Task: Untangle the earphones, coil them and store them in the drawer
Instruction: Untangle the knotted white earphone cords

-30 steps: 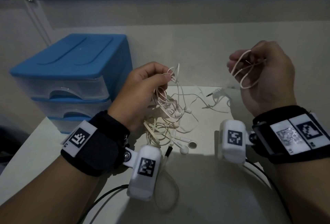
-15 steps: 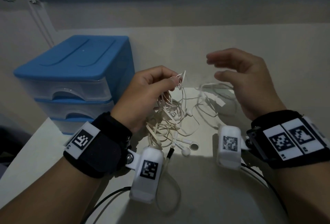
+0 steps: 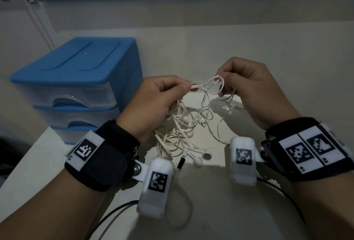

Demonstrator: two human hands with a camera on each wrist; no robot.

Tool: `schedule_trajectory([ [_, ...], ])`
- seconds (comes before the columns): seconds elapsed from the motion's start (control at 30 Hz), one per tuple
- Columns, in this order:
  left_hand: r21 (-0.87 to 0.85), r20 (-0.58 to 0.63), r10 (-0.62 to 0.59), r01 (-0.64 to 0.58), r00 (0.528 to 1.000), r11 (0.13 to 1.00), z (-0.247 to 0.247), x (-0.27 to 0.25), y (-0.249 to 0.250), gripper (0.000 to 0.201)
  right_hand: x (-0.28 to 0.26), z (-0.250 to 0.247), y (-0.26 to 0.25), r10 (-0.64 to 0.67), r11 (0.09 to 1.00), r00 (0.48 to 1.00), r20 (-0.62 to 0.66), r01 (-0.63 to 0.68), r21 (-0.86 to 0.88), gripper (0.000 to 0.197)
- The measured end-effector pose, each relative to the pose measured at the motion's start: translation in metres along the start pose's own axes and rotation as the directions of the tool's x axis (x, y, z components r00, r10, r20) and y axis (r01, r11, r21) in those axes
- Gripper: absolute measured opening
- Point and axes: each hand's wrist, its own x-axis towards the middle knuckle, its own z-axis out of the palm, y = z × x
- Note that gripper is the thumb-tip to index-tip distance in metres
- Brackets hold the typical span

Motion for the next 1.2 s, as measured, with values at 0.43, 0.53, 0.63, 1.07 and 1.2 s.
schedule_trajectory([
  [0.43, -0.010, -0.046, -0.038, 0.038, 0.998, 0.999, 0.002, -0.002, 0.004, 0.032, 0.004, 0.001, 0.002, 0.068, 0.995, 0.959, -0.274, -0.045, 0.089, 0.012],
  [0.53, 0.020, -0.017, -0.013, 0.013, 1.000, 1.000, 0.002, -0.002, 0.003, 0.027, 0.003, 0.000, 0.001, 0.047, 0.990, 0.966, -0.254, -0.010, 0.143, 0.014],
  [0.63, 0.042, -0.004, 0.032, -0.032, 0.999, 0.999, 0.001, -0.003, 0.004, 0.018, 0.002, -0.002, -0.003, 0.012, 0.963, 0.991, -0.131, 0.024, 0.269, 0.018],
  [1.07, -0.026, -0.052, 0.098, -0.100, 0.994, 0.995, 0.002, -0.002, 0.005, 0.014, -0.006, 0.003, -0.004, -0.053, 0.999, 0.972, 0.229, 0.050, 0.022, 0.019],
  [1.2, 0.022, -0.062, 0.106, -0.105, 0.992, 0.994, 0.001, -0.003, 0.007, 0.015, -0.006, 0.001, -0.004, -0.057, 0.998, 0.978, 0.200, 0.051, 0.038, 0.017],
])
